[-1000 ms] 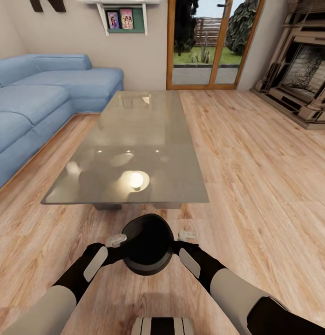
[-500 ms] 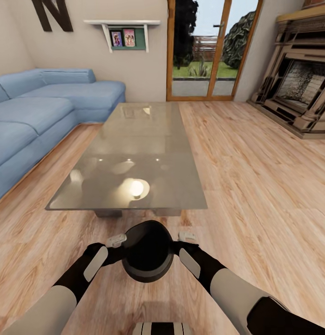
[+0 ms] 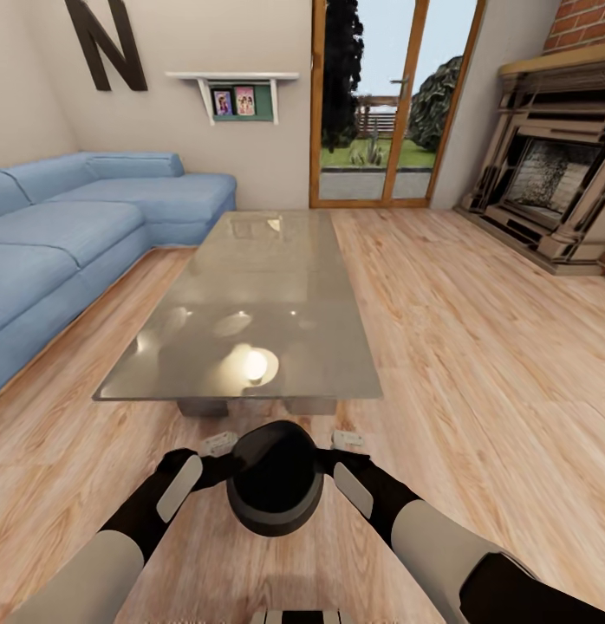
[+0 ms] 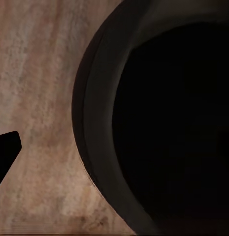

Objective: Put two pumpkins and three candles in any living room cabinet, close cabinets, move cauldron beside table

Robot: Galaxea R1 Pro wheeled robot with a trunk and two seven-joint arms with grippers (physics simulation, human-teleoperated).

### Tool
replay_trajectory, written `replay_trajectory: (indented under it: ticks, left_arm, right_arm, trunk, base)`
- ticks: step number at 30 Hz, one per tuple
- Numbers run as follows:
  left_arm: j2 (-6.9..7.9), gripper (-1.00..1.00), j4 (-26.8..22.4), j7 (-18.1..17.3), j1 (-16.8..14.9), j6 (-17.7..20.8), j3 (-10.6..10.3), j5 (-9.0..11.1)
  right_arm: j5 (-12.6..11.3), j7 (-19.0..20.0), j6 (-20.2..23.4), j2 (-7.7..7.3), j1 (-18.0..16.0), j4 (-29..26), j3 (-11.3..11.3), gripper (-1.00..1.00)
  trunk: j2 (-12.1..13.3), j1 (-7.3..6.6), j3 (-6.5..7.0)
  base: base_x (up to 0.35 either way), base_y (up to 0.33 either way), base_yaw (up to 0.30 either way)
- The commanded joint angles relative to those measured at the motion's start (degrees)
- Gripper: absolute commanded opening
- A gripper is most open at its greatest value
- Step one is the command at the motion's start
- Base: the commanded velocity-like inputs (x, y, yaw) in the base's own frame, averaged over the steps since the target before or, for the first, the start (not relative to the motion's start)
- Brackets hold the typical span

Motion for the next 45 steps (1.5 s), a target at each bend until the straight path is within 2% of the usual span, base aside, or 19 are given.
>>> replay_trajectory:
  ticks: [1,19,45]
  left_arm:
    - [0.09,1.0,-0.11,0.53,-0.03,0.08,-0.29,0.64]
    - [0.13,1.0,-0.2,0.46,-0.03,0.08,-0.29,0.69]
    - [0.17,1.0,0.22,0.5,-0.03,0.13,-0.17,0.88]
  right_arm:
    - [-0.49,-0.49,0.16,-0.05,-0.05,-0.11,0.48,1.0]
    - [-0.47,-0.49,0.16,-0.05,-0.05,-0.11,0.48,1.0]
    - [-0.55,-0.72,0.55,-0.12,-0.05,0.01,0.43,1.0]
  trunk:
    - [0.0,-0.06,0.18]
    - [0.24,-0.52,4.17]
    - [0.58,-1.19,9.93]
  base:
    - [-0.196,0.0,0.0]
    - [-0.145,0.012,0.0]
    - [-0.32,0.093,0.0]
